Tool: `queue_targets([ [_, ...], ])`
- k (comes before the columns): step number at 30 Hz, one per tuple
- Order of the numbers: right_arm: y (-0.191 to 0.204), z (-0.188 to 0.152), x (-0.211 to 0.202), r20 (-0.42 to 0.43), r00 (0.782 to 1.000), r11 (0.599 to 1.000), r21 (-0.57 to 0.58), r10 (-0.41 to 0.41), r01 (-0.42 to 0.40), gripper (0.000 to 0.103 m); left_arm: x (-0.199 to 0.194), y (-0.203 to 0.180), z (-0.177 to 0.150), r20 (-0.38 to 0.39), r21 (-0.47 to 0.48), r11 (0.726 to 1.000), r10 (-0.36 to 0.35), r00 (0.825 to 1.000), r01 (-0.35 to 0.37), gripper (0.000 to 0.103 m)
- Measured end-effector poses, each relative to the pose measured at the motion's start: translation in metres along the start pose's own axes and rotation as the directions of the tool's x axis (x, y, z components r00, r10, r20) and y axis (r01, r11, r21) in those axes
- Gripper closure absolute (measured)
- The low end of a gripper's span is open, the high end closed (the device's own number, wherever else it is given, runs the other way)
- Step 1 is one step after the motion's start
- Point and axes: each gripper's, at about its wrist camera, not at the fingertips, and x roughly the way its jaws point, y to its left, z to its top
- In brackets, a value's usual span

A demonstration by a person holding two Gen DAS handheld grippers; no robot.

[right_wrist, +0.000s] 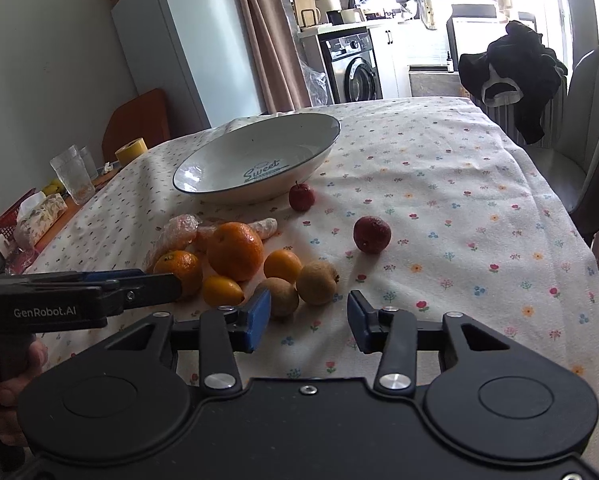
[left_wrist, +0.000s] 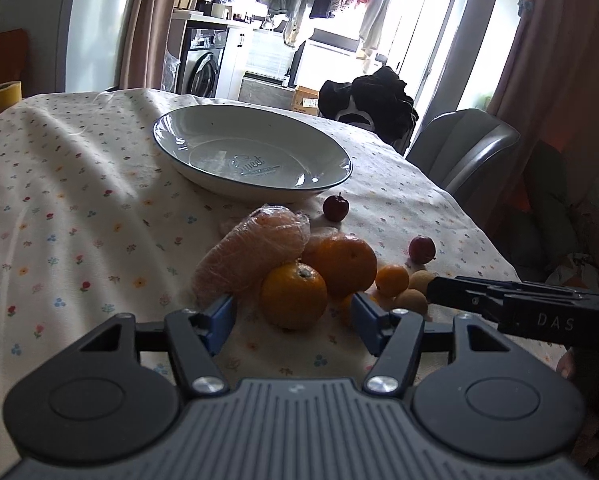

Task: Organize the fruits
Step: 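Grasp the large orange with the left gripper while the right gripper grasps a brown kiwi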

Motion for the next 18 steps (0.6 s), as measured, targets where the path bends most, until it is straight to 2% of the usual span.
queue_targets([
  [3, -0.004, 0.005, -0.002, 0.015, 1.000, 1.000, 0.014, 0.008, -0.008, 0.060, 0.003, -0.001, 0.000, 0.001, -0.002, 1.000, -0.005, 1.000, 0.005, 0.045],
  [5, -0.006, 0.008, -0.001, 0.016, 1.000, 1.000, 0.024, 0.019, -0.019, 0.060, 0.004, 0.000, 0.000, 0.002, -0.016, 1.000, -0.016, 1.000, 0.016, 0.053],
  [8, -0.008, 0.011, 0.004, 0.021, 1.000, 1.000, 0.030, 0.002, -0.002, 0.060, 0.006, 0.000, 0.001, 0.002, -0.029, 0.999, -0.027, 1.000, 0.027, 0.057],
  [10, -0.010, 0.012, 0.008, 0.017, 1.000, 0.999, 0.047, 0.006, -0.006, 0.064, 0.007, 0.001, 0.002, 0.002, -0.034, 0.999, -0.025, 1.000, 0.025, 0.059],
  [11, -0.010, 0.012, 0.010, 0.011, 1.000, 0.998, 0.059, 0.014, -0.015, 0.065, 0.008, 0.001, 0.002, 0.000, -0.034, 0.999, -0.021, 1.000, 0.021, 0.064],
  [14, -0.006, 0.013, 0.018, -0.007, 1.000, 0.998, 0.063, 0.024, -0.024, 0.065, 0.006, 0.003, 0.000, 0.004, -0.037, 0.999, -0.017, 1.000, 0.017, 0.066],
  [17, 0.000, 0.013, 0.023, -0.021, 1.000, 0.999, 0.032, -0.011, 0.012, 0.066, 0.002, 0.004, 0.000, 0.011, -0.032, 0.999, -0.011, 1.000, 0.012, 0.066],
  [18, 0.000, 0.013, 0.024, -0.024, 1.000, 0.999, 0.032, -0.017, 0.018, 0.069, 0.001, 0.005, 0.000, 0.014, -0.036, 0.999, -0.016, 1.000, 0.016, 0.066],
])
